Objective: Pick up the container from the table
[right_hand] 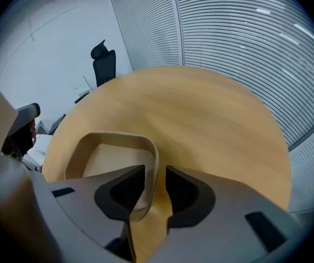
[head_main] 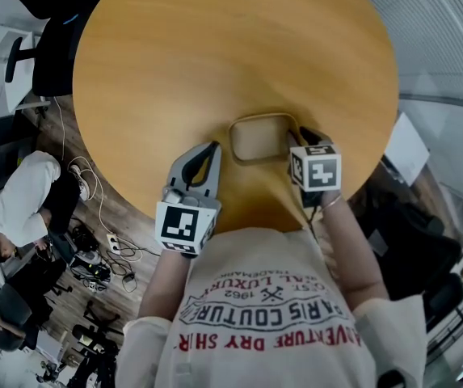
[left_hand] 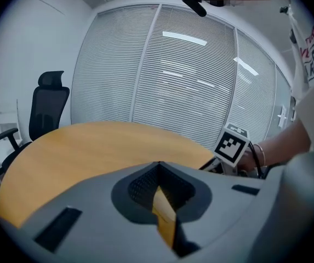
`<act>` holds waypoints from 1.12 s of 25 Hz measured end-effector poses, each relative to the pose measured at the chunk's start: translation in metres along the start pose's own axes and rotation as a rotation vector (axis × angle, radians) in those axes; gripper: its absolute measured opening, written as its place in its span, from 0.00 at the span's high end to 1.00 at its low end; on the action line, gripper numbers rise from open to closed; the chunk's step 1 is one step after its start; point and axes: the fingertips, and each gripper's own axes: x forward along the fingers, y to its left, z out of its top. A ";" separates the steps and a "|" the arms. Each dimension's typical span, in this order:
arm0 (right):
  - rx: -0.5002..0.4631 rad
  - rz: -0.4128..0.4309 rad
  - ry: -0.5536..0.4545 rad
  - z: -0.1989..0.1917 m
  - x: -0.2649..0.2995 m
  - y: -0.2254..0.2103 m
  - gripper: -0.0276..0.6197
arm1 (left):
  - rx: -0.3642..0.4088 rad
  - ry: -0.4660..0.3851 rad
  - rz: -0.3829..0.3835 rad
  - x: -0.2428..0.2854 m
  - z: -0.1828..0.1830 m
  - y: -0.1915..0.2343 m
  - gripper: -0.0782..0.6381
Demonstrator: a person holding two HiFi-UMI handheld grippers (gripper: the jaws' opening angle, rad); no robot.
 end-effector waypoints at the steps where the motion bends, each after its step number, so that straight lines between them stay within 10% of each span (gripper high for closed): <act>1: 0.002 -0.006 0.012 -0.002 0.003 -0.002 0.81 | 0.001 0.007 -0.003 0.001 -0.002 0.000 0.89; 28: 0.052 -0.047 0.039 0.002 0.005 -0.015 0.95 | 0.029 0.053 0.000 0.004 -0.014 0.010 0.89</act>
